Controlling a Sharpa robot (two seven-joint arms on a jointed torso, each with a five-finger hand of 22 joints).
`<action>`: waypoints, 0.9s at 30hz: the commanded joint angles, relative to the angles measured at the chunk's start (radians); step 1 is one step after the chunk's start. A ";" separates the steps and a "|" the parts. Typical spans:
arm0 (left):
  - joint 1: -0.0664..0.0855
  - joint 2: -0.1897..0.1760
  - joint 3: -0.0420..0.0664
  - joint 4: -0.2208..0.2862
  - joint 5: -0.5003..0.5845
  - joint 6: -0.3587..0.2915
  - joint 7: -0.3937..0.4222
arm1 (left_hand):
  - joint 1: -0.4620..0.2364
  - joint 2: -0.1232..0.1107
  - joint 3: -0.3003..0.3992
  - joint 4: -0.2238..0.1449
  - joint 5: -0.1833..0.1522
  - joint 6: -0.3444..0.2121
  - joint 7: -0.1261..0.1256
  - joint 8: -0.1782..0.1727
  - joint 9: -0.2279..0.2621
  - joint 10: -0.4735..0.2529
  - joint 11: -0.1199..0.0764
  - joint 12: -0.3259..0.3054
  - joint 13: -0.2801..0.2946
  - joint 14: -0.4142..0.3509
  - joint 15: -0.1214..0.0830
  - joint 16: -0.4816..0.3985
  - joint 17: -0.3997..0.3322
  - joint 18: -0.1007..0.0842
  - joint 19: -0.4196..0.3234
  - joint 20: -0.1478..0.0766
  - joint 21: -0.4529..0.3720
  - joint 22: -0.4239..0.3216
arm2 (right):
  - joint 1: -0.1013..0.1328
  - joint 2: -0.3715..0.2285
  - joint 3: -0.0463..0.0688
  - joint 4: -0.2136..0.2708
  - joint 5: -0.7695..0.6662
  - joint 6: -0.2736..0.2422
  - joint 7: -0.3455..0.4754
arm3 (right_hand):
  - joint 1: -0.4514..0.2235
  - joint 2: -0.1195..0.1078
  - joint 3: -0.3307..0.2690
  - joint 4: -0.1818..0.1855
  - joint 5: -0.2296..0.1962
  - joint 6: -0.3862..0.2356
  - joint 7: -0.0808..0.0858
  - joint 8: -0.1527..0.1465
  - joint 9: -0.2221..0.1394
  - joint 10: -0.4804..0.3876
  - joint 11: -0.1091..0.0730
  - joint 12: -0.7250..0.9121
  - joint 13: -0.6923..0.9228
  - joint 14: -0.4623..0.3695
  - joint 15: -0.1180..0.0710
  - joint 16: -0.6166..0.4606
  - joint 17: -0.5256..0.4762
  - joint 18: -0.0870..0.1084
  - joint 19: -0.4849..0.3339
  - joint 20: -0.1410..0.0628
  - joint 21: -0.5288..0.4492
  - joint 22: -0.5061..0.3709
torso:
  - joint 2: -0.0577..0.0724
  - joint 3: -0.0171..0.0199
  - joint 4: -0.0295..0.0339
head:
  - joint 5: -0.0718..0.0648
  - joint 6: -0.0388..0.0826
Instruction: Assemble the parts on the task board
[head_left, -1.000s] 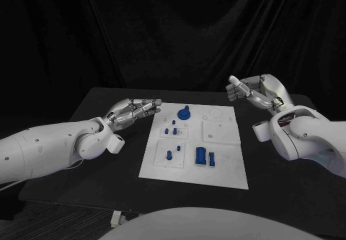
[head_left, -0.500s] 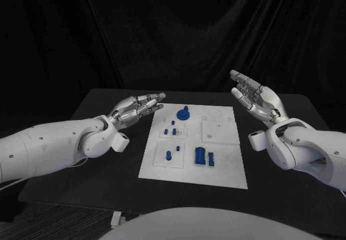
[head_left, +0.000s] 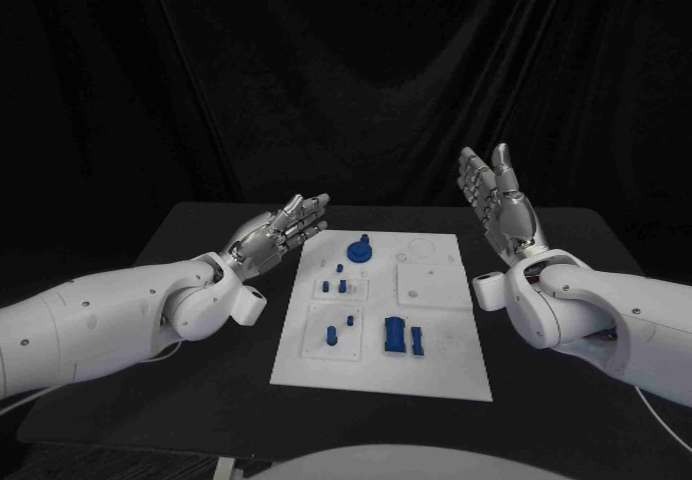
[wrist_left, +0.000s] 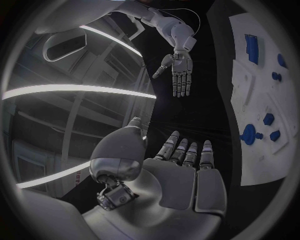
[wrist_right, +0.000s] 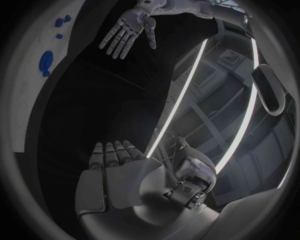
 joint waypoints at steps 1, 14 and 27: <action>-0.008 0.016 0.017 0.017 0.050 -0.166 -0.020 | -0.253 -0.043 0.053 -0.056 -0.066 -0.085 -0.014 -0.019 -0.017 -0.035 -0.015 -0.034 -0.018 -0.002 -0.034 -0.014 -0.011 -0.060 -0.004 -0.036 -0.016 -0.020 | -0.029 0.028 0.034 -0.016 0.160 -0.087 -0.038 | -0.008 0.000 -0.005 -0.003 -0.017 -0.005 -0.002 -0.014 -0.006 -0.010 0.000 -0.011 -0.004 -0.001 0.001 -0.011 -0.011 -0.030 0.005 -0.003 -0.021 -0.004 | -0.003 -0.0056 -0.0067 | -0.019 0.056; -0.047 0.089 0.115 0.086 0.157 -0.595 -0.092 | -0.471 -0.131 0.089 -0.093 -0.117 -0.142 -0.014 -0.019 -0.017 -0.035 -0.015 -0.114 -0.018 -0.002 -0.034 -0.014 -0.011 -0.060 -0.004 -0.121 -0.016 -0.020 | -0.085 0.085 0.117 -0.046 0.316 -0.160 -0.068 | -0.008 0.000 -0.005 -0.003 -0.017 -0.005 -0.002 -0.014 -0.006 -0.010 0.000 -0.011 -0.004 -0.001 0.001 -0.011 -0.011 -0.030 0.005 -0.003 -0.021 -0.004 | -0.010 -0.0157 -0.0201 | -0.071 0.200; -0.070 0.133 0.175 0.128 0.223 -0.854 -0.135 | -0.600 -0.131 0.176 -0.186 -0.209 -0.178 -0.014 -0.019 -0.017 -0.035 -0.015 -0.114 -0.018 -0.002 -0.034 -0.014 -0.011 -0.060 -0.004 -0.121 -0.016 -0.020 | -0.085 0.085 0.117 -0.046 0.316 -0.160 -0.068 | -0.008 0.000 -0.005 -0.003 -0.017 -0.005 -0.002 -0.014 -0.006 -0.010 0.000 -0.011 -0.004 -0.001 0.001 -0.011 -0.011 -0.030 0.005 -0.003 -0.021 -0.004 | -0.010 -0.0163 -0.0208 | -0.074 0.208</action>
